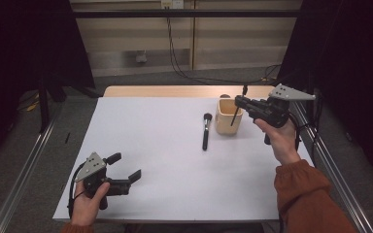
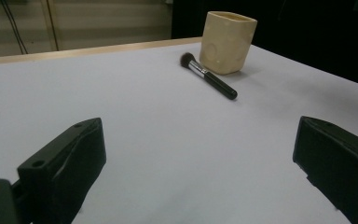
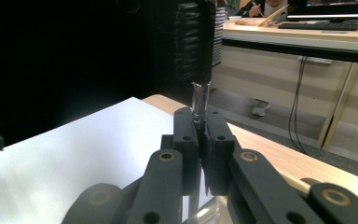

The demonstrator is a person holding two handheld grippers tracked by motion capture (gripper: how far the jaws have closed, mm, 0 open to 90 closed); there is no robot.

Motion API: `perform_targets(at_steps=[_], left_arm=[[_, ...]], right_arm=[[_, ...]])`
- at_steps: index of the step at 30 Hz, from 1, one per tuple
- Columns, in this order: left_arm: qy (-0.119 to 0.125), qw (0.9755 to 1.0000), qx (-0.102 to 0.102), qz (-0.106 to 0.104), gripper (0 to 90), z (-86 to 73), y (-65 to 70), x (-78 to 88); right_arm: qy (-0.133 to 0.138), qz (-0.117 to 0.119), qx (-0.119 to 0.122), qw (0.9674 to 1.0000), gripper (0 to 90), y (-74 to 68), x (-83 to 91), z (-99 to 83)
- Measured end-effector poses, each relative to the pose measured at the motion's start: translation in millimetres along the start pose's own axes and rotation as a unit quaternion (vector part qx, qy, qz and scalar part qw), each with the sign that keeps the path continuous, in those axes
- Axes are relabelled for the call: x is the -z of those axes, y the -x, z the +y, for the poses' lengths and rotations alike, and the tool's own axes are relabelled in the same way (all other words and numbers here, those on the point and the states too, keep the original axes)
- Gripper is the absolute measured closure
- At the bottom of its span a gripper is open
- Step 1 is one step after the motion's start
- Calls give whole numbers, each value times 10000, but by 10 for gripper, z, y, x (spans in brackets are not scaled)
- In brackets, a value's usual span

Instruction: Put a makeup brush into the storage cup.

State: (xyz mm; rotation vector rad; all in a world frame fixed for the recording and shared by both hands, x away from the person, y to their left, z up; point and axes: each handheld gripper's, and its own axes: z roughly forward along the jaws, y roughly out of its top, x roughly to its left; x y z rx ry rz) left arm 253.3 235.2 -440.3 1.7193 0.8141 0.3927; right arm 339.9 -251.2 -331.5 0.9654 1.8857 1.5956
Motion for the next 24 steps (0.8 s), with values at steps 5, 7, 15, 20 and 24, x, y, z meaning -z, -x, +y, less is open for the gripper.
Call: perform_targets(at_steps=[5, 7, 15, 20, 24], left_arm=[[64, 9998, -96, 186, 23, -29, -15, 4], [84, 9999, -85, 101, 23, -30, -18, 12], [87, 9999, -95, 50, 23, -25, -3, 28], [95, 9999, -104, 93, 23, -30, -6, 35], [73, 9998, -135, 93, 23, -29, 14, 33]], right_arm=[[41, -150, -52, 9999, 858, 82, -9, 59], [53, -191, -80, 9998, 858, 120, -29, 81], [6, -416, -80, 9991, 858, 252, -173, 98], [-53, -564, -29, 9984, 859, 310, -281, 106], [-86, -684, -20, 9976, 858, 363, -362, 123]])
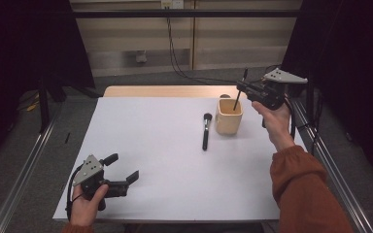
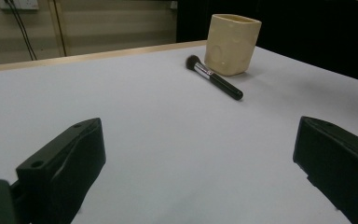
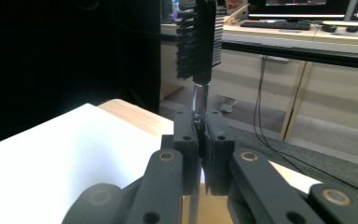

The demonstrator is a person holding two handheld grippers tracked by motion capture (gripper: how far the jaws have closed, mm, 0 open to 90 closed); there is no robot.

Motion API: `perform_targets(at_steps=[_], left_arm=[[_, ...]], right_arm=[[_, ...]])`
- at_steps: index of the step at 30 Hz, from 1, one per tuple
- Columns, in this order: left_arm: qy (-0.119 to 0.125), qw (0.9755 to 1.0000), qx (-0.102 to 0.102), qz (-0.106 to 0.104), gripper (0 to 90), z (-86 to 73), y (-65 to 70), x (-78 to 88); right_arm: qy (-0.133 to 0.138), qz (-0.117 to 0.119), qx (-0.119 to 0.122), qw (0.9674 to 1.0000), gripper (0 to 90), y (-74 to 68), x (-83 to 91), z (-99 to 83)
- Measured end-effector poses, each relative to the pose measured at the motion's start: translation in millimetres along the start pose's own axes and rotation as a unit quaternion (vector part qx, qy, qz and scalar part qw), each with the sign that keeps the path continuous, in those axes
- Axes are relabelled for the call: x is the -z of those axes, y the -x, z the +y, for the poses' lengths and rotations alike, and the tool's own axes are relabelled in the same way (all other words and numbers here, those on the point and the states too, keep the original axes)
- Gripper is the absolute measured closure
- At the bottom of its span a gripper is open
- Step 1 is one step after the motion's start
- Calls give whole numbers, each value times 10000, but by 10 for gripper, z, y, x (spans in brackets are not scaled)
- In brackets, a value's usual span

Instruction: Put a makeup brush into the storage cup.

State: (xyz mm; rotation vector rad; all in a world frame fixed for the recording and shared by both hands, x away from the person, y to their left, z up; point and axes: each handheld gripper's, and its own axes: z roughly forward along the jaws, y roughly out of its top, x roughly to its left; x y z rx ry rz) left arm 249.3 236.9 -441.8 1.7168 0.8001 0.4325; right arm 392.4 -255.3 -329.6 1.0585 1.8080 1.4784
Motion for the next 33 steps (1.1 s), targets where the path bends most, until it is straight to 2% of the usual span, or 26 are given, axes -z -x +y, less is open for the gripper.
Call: perform_targets(at_steps=[7, 23, 25, 27, 33], left_arm=[[-30, 10000, -4, -40, 23, -7, 3, 1], [-89, 9999, -38, -38, 26, -9, -11, 9], [-75, 9999, 28, -102, 26, -11, -5, 5], [-95, 9999, -33, -70, 26, -12, 5, -1], [-88, 9999, 14, -74, 26, -16, 3, -2]], right_arm=[[-27, -144, -172, 9997, 858, 85, -116, -86], [-81, -238, -161, 9996, 858, 131, -210, -239], [-94, -238, -178, 9995, 858, 134, -219, -265], [-114, -242, -190, 9995, 858, 141, -223, -299], [-170, -292, -267, 9991, 858, 159, -225, -415]])
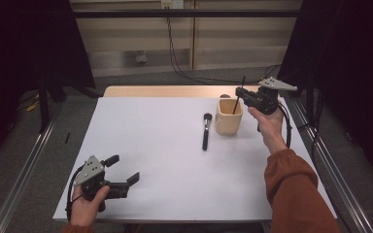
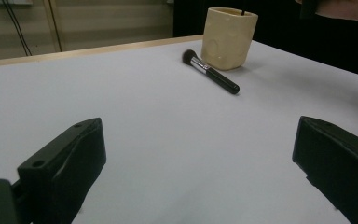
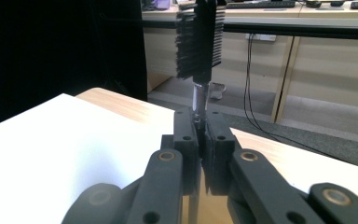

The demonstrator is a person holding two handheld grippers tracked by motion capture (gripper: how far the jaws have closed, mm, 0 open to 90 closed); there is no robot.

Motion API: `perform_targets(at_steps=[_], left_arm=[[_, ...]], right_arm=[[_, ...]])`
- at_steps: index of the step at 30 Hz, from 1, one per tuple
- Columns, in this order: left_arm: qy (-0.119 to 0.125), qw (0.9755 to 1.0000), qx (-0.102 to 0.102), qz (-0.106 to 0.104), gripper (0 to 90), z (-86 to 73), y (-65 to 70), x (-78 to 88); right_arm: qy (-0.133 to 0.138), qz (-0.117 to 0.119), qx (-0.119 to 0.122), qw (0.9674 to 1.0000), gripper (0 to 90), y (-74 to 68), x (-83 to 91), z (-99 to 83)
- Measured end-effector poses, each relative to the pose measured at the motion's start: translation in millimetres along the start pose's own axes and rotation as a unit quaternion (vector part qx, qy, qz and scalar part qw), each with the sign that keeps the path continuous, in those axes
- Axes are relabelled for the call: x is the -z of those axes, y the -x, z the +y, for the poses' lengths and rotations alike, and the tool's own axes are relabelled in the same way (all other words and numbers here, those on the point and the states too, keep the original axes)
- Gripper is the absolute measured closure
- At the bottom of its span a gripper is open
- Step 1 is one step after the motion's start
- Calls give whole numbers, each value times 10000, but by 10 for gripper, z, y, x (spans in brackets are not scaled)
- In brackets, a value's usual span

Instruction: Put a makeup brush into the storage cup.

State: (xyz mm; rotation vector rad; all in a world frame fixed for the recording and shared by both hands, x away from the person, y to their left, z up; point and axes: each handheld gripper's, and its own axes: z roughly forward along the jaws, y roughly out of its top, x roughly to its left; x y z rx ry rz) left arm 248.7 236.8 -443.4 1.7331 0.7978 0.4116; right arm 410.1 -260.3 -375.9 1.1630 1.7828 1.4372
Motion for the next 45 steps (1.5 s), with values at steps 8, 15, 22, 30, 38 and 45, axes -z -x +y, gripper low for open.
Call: perform_targets(at_steps=[8, 15, 22, 30, 38, 45], left_arm=[[-27, 10000, -18, -45, 28, -1, 3, -5], [-34, 10000, -11, -31, 29, -3, -4, -1], [-43, 10000, 6, -32, 30, -6, -10, -1], [-71, 10000, 2, -45, 32, -10, -18, -2], [-92, 10000, 21, -21, 32, -16, -27, -4], [-98, 9999, 29, -7, 32, -20, -28, -9]], right_arm=[[-88, 38, -65, 9999, 857, 24, -19, -116], [-143, 97, -106, 9998, 857, 8, -61, -200], [-207, 144, -181, 9995, 857, 1, -87, -315], [-256, 207, -266, 9991, 856, 9, -100, -357], [-269, 266, -291, 9989, 811, 9, -96, -366], [-273, 286, -348, 9986, 555, 14, -83, -387]])
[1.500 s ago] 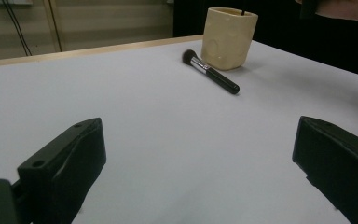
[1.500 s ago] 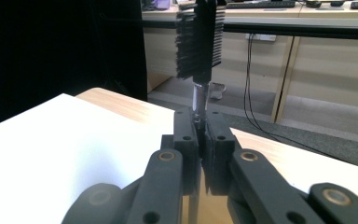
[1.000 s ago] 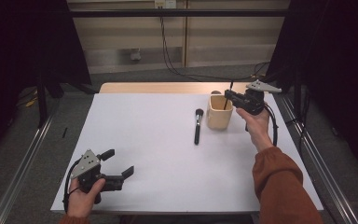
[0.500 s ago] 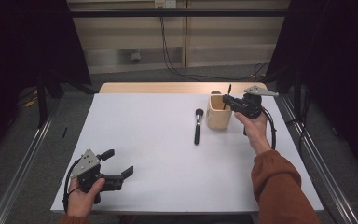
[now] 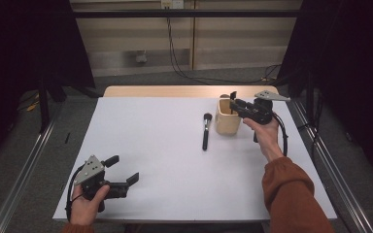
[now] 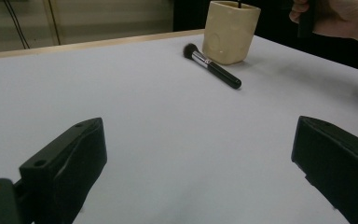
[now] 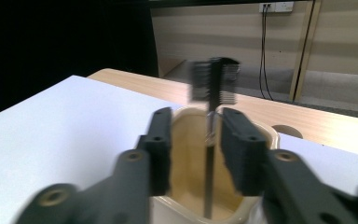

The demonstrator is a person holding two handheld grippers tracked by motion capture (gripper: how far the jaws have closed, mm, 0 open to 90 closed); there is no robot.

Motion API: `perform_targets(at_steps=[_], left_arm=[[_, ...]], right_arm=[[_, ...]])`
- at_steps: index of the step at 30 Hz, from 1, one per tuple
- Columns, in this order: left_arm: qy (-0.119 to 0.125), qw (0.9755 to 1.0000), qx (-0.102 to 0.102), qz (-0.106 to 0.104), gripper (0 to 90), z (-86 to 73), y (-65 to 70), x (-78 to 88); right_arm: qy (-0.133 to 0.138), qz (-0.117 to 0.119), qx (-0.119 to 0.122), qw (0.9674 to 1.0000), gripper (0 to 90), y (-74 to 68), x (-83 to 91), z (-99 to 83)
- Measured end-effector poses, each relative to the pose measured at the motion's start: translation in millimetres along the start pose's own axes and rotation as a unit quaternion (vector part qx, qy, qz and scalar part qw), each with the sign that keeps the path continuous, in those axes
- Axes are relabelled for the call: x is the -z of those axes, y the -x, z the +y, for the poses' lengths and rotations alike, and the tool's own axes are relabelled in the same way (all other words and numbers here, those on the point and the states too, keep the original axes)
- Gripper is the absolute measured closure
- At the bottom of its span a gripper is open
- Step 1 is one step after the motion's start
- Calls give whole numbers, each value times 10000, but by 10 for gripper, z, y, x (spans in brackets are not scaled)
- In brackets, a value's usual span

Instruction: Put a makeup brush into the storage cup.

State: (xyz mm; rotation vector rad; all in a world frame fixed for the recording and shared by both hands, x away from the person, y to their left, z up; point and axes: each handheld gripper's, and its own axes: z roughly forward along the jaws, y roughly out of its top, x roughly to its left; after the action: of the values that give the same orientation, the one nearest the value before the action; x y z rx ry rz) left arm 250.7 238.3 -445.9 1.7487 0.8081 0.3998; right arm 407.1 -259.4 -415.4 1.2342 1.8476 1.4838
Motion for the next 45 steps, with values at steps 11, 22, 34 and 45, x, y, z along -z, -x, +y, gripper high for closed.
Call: perform_targets(at_steps=[11, 22, 34, 45], left_arm=[[6, 10000, 0, -2, 32, 1, -6, 3], [38, 10000, 13, 0, 32, 1, -7, 9], [80, 10000, -11, 49, 32, 7, -11, 38], [78, 10000, -32, 50, 32, 11, -6, 46]], right_arm=[[33, -294, -59, 9995, 171, -21, 39, 0], [32, -240, -57, 9997, 10, -41, 171, -37], [16, -291, 19, 9996, 1, -64, 453, -144], [-4, -256, 185, 9995, 1, -198, 707, -287]])
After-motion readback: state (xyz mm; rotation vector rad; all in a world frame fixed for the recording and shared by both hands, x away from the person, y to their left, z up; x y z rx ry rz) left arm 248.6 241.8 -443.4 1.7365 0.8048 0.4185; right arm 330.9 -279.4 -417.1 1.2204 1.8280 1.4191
